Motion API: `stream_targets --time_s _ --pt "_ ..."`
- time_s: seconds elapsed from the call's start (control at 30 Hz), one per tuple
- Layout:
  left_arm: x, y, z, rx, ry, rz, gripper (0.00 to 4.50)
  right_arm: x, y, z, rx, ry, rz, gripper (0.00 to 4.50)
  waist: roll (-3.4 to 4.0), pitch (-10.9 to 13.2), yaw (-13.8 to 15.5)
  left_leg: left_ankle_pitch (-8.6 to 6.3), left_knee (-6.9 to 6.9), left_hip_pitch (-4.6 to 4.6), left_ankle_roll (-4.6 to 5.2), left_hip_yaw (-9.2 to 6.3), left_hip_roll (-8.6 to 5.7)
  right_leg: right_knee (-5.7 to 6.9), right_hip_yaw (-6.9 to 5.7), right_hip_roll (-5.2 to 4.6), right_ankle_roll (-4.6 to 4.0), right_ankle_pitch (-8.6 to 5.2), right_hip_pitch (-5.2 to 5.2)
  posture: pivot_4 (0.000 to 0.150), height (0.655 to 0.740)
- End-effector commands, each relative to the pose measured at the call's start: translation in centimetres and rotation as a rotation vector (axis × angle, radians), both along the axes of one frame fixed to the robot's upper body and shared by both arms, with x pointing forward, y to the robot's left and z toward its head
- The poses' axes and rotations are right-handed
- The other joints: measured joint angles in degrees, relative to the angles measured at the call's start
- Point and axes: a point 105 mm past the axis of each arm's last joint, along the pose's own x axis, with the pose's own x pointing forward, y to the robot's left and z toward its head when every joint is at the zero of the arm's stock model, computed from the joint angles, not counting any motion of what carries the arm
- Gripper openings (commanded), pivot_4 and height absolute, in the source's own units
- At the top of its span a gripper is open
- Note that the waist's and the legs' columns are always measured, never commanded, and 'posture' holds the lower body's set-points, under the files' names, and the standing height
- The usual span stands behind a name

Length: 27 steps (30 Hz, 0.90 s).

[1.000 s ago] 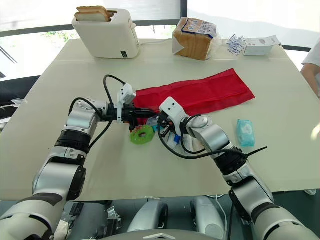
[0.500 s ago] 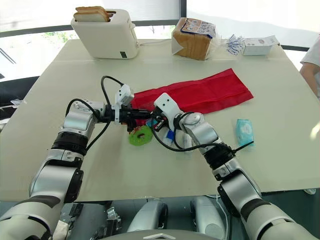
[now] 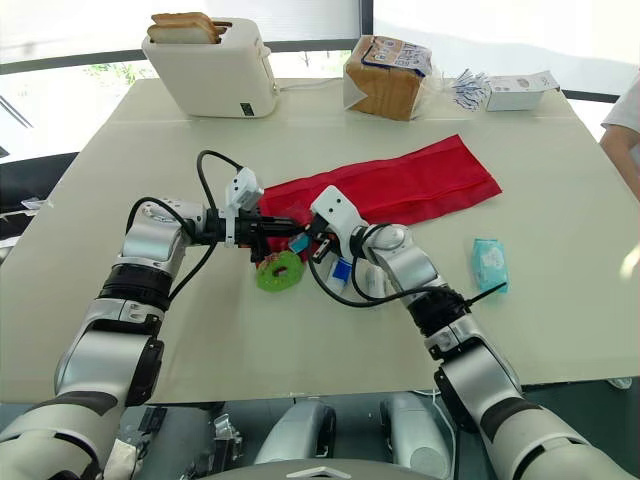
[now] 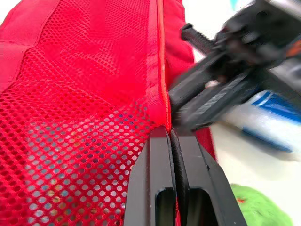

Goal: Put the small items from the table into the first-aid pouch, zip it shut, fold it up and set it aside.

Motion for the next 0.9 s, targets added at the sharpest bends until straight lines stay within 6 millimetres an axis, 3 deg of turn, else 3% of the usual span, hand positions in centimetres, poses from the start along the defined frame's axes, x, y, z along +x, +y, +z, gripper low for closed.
stream_targets --time_s 0.03,0.4,0.63,0.9 --pt "0.2 -0.2 1.1 -0.020 -0.040 -0.011 0.00 -1.4 0.9 0.6 0.003 -0.003 0.086 0.19 0.00 0.00 0.00 0.00 0.00 0.00 0.00 0.00 0.00 0.00 0.00 0.00 0.00 0.00 0.00 0.150 0.7400" --pt "-0.6 -0.5 1.4 -0.043 -0.027 -0.033 0.00 0.2 3.8 -0.8 -0.018 -0.034 0.010 0.19 0.00 0.00 -0.11 0.01 -0.02 0.04 -0.02 0.00 0.00 0.02 -0.05 -0.02 0.00 0.00 -0.01 0.150 0.7400" --pt "-1.5 -0.4 1.5 -0.058 -0.014 -0.042 0.00 2.9 3.3 -1.1 -0.015 -0.146 -0.144 0.19 0.00 -0.02 -0.03 0.05 -0.02 0.05 -0.09 -0.08 -0.11 0.03 -0.13 -0.12 0.00 0.00 0.02 0.150 0.7400" --pt "-2.0 0.3 0.2 -0.015 0.004 -0.025 0.00 3.4 3.4 -0.5 0.045 -0.238 -0.161 0.19 0.03 -0.23 -0.12 0.07 -0.03 0.13 -0.12 -0.08 -0.12 0.04 -0.15 -0.13 0.00 0.00 0.07 0.150 0.7400"
